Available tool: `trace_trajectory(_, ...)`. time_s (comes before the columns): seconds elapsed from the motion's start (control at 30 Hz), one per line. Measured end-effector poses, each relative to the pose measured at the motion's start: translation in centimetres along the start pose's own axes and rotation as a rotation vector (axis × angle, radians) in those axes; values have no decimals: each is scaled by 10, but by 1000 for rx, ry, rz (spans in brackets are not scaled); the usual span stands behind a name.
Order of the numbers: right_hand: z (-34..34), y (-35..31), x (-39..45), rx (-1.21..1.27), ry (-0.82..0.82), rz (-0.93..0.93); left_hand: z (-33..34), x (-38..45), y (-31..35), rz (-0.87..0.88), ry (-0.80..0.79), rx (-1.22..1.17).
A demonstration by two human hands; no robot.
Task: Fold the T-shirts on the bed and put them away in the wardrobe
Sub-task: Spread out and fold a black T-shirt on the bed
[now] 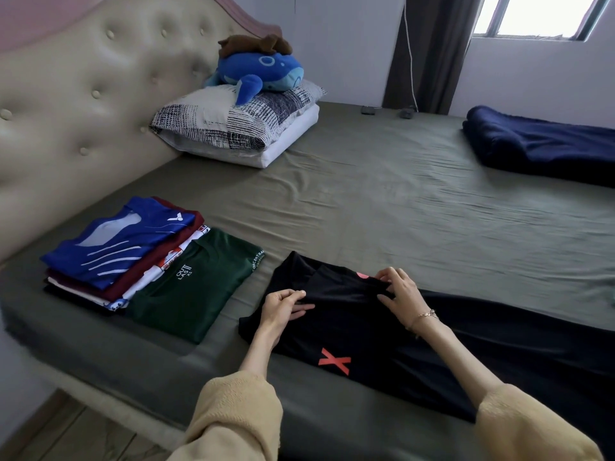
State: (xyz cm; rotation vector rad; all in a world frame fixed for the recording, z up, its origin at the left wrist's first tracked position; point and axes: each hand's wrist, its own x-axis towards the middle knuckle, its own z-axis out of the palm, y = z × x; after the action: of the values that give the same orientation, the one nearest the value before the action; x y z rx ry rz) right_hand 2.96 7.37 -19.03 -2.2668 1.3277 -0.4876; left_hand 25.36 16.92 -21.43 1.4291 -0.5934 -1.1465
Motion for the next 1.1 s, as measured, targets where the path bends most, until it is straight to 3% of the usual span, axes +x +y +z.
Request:
trace_trajectory(0.13,-5,8,-12,23,43,37,1,-3,1,31,44,51)
trace_trajectory(0.3,-20,29,-41,-110,149,190,12,-10,1,125,240,120)
trace_trajectory(0.43,-43,66,-78,-191,310,476,33,-24,-3,298,537,638)
trace_trajectory(0.5,-57,90,-100,-205,367,665,46,-30,-4,389,601,894)
trace_trajectory(0.6,-71,125,-131,-233,412,829,73,-39,-9,517,469,1137)
trace_trajectory(0.77,-95,154,-164,-226,493,905,135,-56,-26,599,0,1475)
trace_trajectory(0.93,-117,171,-185,-243,393,828,192,-74,-47,622,-319,1567)
trace_trajectory(1.1,-124,176,-193,-444,315,766,214,-76,-53,679,-239,1488)
